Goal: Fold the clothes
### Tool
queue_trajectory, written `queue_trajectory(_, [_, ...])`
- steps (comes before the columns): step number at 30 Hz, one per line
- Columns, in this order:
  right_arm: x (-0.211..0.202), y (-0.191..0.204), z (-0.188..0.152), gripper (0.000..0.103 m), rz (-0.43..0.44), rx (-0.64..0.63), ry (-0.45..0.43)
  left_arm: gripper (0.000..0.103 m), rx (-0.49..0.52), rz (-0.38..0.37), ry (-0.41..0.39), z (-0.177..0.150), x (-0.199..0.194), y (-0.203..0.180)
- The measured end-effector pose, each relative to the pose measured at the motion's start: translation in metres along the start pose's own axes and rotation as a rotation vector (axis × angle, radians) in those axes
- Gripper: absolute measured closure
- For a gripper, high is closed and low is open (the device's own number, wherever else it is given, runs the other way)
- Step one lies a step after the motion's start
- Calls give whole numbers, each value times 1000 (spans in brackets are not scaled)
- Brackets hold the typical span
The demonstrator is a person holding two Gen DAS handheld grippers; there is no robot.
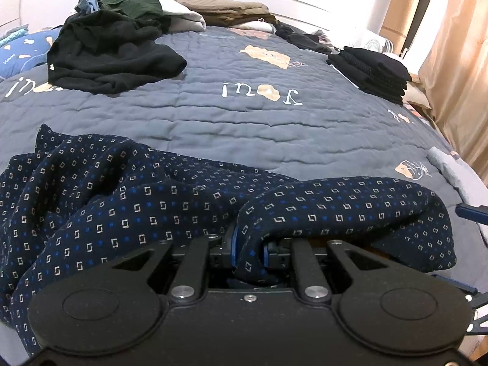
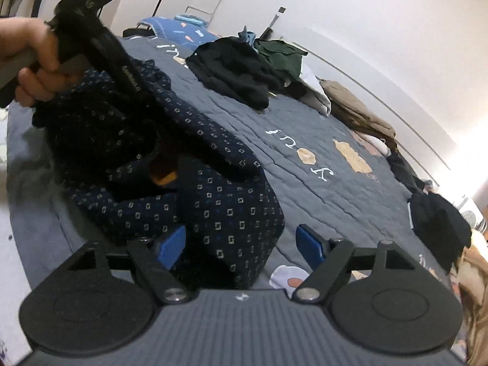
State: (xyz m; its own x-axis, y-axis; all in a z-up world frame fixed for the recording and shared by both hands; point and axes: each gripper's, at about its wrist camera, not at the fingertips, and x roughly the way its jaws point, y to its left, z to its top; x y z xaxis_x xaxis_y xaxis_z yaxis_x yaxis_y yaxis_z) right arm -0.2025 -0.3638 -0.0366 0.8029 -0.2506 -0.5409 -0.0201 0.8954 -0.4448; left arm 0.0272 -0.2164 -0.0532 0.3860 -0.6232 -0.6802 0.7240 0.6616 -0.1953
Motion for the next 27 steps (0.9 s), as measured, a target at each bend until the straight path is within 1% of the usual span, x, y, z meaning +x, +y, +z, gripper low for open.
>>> queue_trajectory(2, [2, 2, -2, 26, 10, -13, -11, 87, -1, -2, 2, 0, 0, 1])
queue_trajectory(6, [5, 20, -8, 27, 5, -146, -18, 87, -8, -4, 7, 1, 0, 1])
queue_trajectory(8, [7, 25, -10, 31, -1, -175, -20, 87, -7, -3, 9, 1, 0, 1])
queue_trajectory(10, [11, 30, -10, 42, -30, -232, -19, 87, -6, -2, 10, 1, 1, 1])
queue_trajectory(11, [12, 31, -10, 46, -43, -252, -20, 87, -4, -2, 11, 1, 1, 1])
queue_trajectory(13, [14, 34, -11, 61, -68, -287, -25, 87, -4, -3, 12, 1, 0, 1])
queue_trajectory(14, [15, 35, -12, 66, -80, -304, -27, 87, -5, -3, 13, 1, 0, 1])
queue_trajectory(15, [16, 35, -11, 76, -92, -308, -29, 87, -6, -3, 14, 2, 0, 2])
queue_trajectory(16, [16, 35, -11, 83, -103, -309, -31, 87, -6, -4, 16, 2, 0, 2])
queue_trajectory(19, [16, 29, -8, 91, -117, -245, -47, 86, 13, 5, 14, 3, -6, 2])
queue_trajectory(20, [15, 24, -6, 92, -113, -201, -58, 81, 40, 20, 14, 2, -9, 1])
queue_trajectory(21, [12, 17, -3, 92, -105, -142, -75, 70, 89, 47, 15, 0, -14, -3])
queue_trajectory(22, [8, 9, 0, 93, -98, -74, -95, 66, 137, 74, 16, -2, -18, -7])
queue_trajectory(23, [5, 1, 2, 93, -90, -11, -111, 63, 192, 98, 12, -4, -24, -11])
queue_trajectory(25, [-3, -15, 5, 93, -71, 106, -139, 56, 300, 121, -25, -11, -39, -18])
queue_trajectory(26, [-6, -20, 5, 93, -68, 145, -149, 53, 333, 122, -46, -13, -46, -20])
queue_trajectory(27, [-8, -25, 4, 93, -66, 183, -155, 52, 353, 115, -65, -14, -51, -21])
